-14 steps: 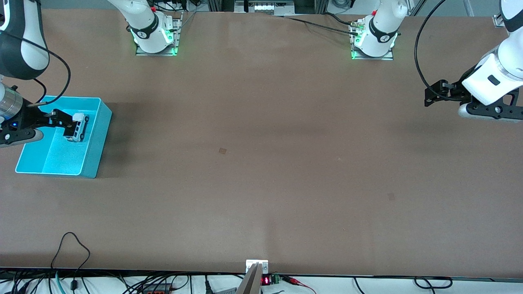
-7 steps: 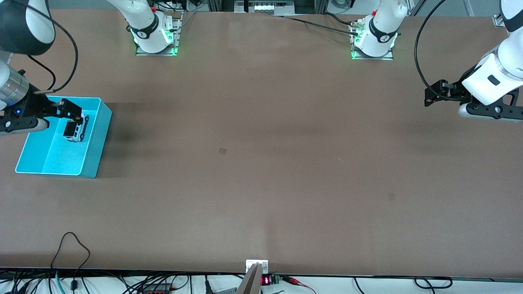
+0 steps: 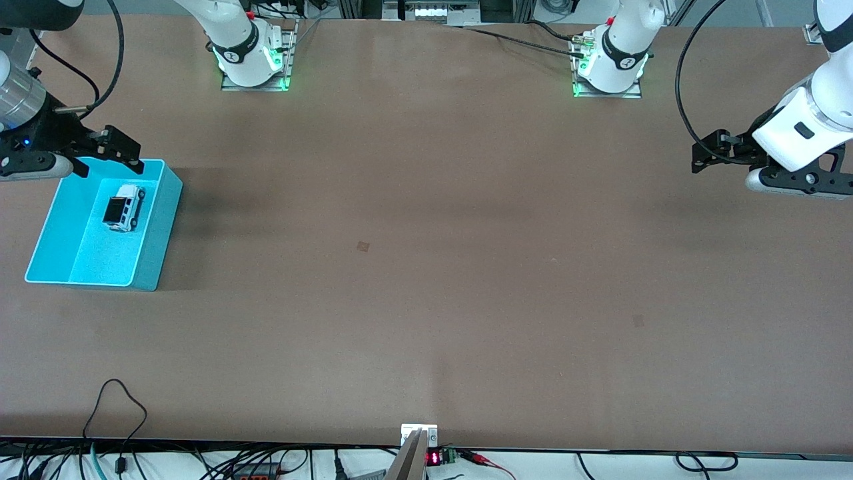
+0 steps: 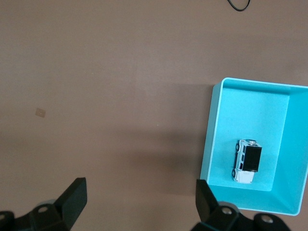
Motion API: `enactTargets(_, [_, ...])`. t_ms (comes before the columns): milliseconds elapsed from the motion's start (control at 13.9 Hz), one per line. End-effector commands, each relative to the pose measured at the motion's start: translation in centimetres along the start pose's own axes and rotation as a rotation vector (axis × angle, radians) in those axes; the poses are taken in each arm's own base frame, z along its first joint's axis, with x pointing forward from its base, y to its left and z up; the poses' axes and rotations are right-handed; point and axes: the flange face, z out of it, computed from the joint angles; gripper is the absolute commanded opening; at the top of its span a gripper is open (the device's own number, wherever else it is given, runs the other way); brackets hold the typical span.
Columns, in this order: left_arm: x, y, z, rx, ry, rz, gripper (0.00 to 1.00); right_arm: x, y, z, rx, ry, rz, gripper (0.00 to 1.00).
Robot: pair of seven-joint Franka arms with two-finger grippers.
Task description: Wind and store white jeep toy
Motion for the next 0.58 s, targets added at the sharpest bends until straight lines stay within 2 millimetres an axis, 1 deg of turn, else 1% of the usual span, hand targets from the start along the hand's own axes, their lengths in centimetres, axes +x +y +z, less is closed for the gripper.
enactTargets(0, [-0.5,0.3,-1.6,0.005,0.014,0.0,1.0,-0.9,-0.6,-1.9,0.016,-0.004,0.022,1.0])
enactTargets(144, [-0.5,0.3,-1.5,0.005,0.012,0.0,1.0,-1.0,-0.5,-2.7,0.012,0.002,0.018,1.0])
enactTargets(216, [-0.5,0.3,-1.5,0.005,0.012,0.0,1.0,-0.7,-0.3,-3.0,0.01,0.01,0.007,1.0])
enactTargets(360, [-0.4,0.2,-1.5,0.005,0.011,-0.002,1.0,-0.2,0.0,-2.8,0.009,0.01,0.015,1.0])
enactTargets(504, [-0.5,0.2,-1.5,0.005,0.012,-0.002,1.0,0.5,-0.1,-2.8,0.011,0.012,0.012,1.0])
